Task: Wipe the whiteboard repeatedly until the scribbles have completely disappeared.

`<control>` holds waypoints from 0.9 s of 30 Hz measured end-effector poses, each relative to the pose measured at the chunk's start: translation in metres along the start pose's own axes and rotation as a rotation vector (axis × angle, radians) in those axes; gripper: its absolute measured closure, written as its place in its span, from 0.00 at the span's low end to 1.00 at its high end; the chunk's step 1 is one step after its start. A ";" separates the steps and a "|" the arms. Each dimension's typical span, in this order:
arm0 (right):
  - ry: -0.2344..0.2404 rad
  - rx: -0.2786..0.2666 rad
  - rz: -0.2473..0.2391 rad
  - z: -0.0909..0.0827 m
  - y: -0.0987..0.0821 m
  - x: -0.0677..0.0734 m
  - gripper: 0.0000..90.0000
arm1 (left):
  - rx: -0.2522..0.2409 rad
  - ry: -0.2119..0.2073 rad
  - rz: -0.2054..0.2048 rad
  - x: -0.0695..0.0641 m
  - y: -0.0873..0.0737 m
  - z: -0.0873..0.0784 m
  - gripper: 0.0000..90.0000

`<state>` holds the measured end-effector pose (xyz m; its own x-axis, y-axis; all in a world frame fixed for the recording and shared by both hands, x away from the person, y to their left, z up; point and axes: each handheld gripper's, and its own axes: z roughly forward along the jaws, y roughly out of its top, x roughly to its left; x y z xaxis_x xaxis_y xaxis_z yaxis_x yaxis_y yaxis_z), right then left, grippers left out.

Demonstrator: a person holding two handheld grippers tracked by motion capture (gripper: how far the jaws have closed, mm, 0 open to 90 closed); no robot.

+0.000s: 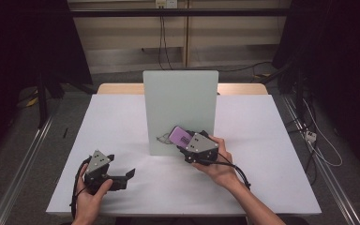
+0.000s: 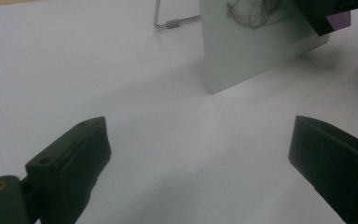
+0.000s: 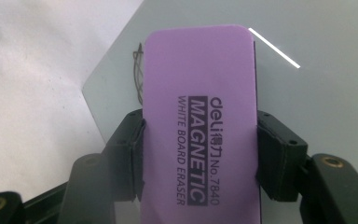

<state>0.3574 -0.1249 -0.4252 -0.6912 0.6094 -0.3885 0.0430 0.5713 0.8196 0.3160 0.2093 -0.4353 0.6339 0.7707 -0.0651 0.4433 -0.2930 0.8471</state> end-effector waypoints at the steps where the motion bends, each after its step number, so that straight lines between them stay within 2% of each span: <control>1: 0.002 0.001 -0.009 0.002 0.001 0.001 0.46 | 0.001 0.001 -0.001 0.000 0.000 0.000 0.06; 8: 0.017 0.006 -0.036 0.017 0.011 0.017 0.46 | 0.001 -0.002 -0.002 0.000 0.000 0.001 0.06; 19: 0.112 0.037 -0.087 0.049 0.019 0.051 0.46 | -0.005 -0.004 -0.008 0.001 -0.001 -0.002 0.06; 23: 0.120 0.050 -0.088 0.051 0.020 0.053 0.46 | -0.004 -0.003 -0.008 0.001 -0.001 -0.002 0.06; 27: 0.107 0.076 -0.084 0.047 0.020 0.052 0.46 | -0.008 -0.002 -0.006 0.002 -0.001 -0.003 0.06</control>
<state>0.3566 -0.0561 -0.4491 -0.7673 0.4980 -0.4041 0.0332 0.6602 0.7504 0.3150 0.2122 -0.4344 0.6325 0.7712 -0.0718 0.4424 -0.2836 0.8508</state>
